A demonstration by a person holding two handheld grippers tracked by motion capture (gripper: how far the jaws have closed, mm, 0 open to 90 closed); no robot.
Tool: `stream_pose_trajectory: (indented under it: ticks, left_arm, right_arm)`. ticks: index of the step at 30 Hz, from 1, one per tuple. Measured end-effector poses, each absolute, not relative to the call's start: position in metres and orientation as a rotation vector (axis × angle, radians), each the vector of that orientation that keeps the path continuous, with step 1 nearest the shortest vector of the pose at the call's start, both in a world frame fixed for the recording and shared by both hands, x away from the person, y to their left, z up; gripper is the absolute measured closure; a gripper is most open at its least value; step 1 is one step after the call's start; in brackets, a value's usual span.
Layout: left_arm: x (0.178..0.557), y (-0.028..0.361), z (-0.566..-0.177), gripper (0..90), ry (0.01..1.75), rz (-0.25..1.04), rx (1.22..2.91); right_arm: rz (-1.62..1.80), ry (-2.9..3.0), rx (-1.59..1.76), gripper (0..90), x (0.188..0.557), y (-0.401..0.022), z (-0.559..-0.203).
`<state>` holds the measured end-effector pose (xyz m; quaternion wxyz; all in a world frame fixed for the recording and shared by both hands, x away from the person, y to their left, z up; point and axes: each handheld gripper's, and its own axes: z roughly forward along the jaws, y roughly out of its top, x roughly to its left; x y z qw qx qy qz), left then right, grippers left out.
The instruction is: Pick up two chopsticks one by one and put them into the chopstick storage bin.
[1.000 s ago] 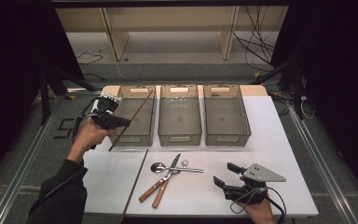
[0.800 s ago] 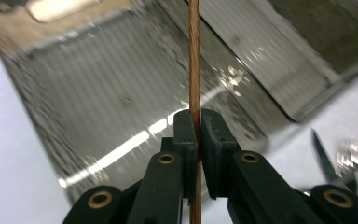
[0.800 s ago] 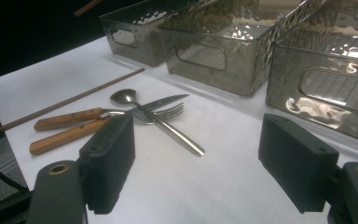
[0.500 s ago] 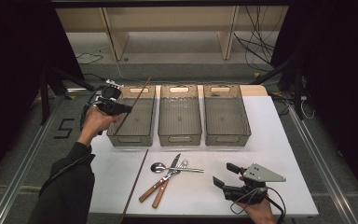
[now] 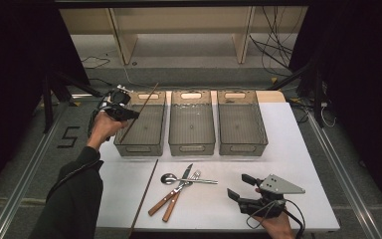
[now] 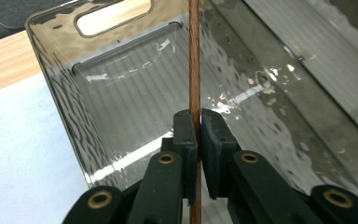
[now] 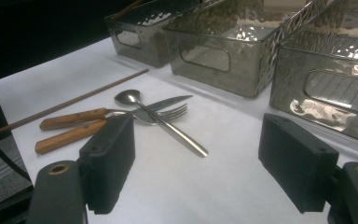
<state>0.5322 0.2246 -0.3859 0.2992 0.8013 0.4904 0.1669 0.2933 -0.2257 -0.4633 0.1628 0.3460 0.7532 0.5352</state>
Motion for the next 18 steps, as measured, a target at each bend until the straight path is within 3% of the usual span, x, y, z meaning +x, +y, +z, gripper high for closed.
stream_pose_trajectory:
  ticks: [18]
  left_arm:
    - [0.531,0.221,-0.410,84.4,1.310,0.453,2.183]
  right_arm:
    - [1.521,2.154,0.984,27.7,0.293,-0.225,-0.464]
